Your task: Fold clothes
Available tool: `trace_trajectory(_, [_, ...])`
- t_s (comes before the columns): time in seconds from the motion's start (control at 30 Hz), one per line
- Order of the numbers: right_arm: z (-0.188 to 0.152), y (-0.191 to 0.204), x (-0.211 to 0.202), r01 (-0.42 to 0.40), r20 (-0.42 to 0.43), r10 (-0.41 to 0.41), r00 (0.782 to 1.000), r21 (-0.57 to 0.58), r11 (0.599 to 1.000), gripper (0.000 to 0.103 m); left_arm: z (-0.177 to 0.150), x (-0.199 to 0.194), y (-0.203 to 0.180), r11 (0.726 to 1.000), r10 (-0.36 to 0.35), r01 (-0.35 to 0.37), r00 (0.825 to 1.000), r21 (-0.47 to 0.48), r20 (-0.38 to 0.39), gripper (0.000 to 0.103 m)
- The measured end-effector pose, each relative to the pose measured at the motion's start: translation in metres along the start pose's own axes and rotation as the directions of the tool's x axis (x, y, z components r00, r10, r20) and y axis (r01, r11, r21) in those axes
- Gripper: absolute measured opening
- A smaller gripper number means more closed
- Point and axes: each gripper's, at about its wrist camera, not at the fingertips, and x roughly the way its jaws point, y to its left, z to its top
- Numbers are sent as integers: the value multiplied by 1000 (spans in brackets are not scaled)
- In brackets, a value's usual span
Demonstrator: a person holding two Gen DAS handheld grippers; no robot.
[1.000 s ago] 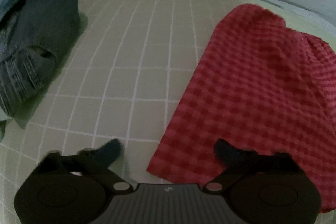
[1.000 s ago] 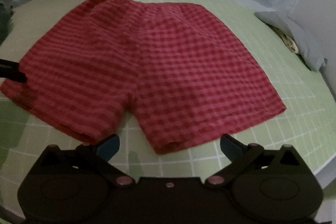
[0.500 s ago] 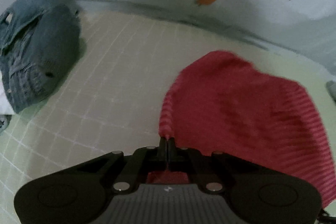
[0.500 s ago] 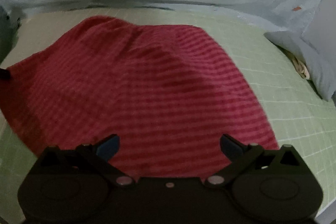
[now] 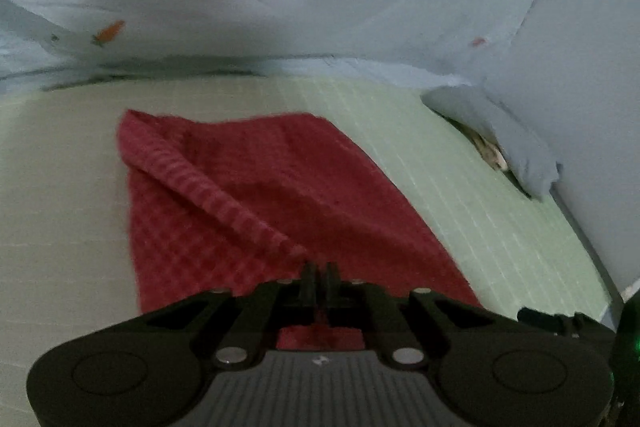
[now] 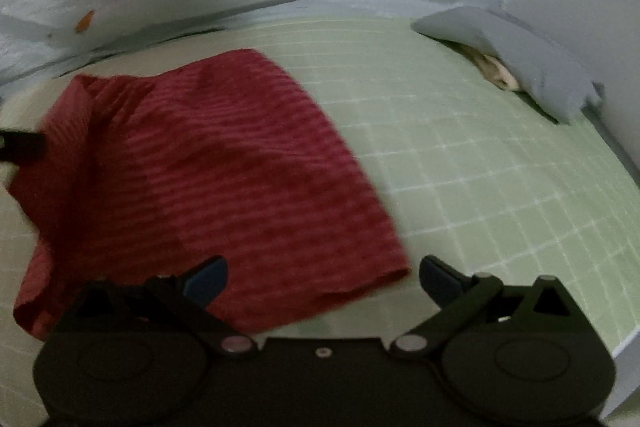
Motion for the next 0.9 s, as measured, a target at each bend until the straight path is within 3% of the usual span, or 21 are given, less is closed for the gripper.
trace_trajectory(0.1, [-2, -24, 0, 5, -1, -5, 1000, 38, 999, 103, -7, 6, 0, 998, 25, -27, 999, -65, -26, 51])
trace_trajectory(0.3, [-4, -42, 6, -29, -6, 29, 1000, 52, 998, 103, -37, -2, 16, 969, 136, -148, 988, -198, -71, 73])
trace_trajectory(0.43, [-3, -39, 9, -87, 4, 87, 996, 15, 996, 103, -59, 1, 29, 927, 229, -263, 962, -266, -151, 75])
trace_trajectory(0.6, [0, -18, 11, -197, 26, 198, 980, -39, 980, 103, -82, 7, 40, 892, 279, -343, 930, -293, -240, 76])
trace_trajectory(0.73, [11, 7, 19, -276, 33, 280, 960, -83, 957, 99, -85, 20, 42, 895, 298, -368, 913, -250, -277, 76])
trace_trajectory(0.9, [20, 39, 41, -355, -12, 356, 934, -124, 927, 81, -83, 32, 44, 913, 268, -334, 924, -233, -272, 77])
